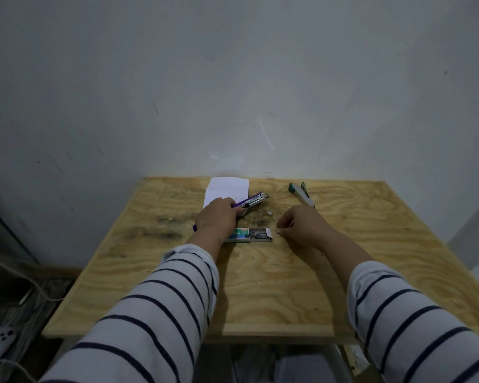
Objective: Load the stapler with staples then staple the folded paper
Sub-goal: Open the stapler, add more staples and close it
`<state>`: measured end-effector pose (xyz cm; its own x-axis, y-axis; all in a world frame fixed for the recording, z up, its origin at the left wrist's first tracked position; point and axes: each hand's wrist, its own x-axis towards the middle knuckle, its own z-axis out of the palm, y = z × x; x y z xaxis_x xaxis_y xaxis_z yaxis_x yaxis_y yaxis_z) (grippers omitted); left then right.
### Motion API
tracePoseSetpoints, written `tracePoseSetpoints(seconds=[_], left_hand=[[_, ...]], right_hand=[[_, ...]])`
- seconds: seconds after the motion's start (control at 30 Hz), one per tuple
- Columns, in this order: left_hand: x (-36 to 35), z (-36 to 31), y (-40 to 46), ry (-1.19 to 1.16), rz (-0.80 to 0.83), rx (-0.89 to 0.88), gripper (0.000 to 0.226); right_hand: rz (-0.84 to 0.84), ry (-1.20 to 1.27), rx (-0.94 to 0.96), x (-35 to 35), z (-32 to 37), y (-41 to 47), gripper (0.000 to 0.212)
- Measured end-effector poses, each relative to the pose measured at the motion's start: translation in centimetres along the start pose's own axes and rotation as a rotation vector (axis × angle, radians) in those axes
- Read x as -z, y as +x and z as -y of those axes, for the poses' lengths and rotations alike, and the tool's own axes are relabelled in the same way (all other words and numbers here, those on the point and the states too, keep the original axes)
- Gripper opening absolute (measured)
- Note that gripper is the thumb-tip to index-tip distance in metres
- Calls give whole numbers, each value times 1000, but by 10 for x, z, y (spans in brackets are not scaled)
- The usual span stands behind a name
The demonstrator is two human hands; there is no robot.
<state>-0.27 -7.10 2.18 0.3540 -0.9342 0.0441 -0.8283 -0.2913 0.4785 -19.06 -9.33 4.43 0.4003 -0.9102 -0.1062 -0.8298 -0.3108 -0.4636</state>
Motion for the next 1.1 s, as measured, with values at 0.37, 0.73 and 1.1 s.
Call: tracePoseSetpoints(seconds=[0.37, 0.73, 1.1], left_hand=[[15, -5, 2, -153, -44, -108, 29], [19, -12, -9, -114, 36, -208, 30], [23, -16, -12, -101, 41, -220, 30]], right_hand=[[-407, 54, 242, 8, 15, 14, 10], [-481, -155, 318, 10, 22, 12, 16], [-423, -203, 299, 17, 22, 11, 15]])
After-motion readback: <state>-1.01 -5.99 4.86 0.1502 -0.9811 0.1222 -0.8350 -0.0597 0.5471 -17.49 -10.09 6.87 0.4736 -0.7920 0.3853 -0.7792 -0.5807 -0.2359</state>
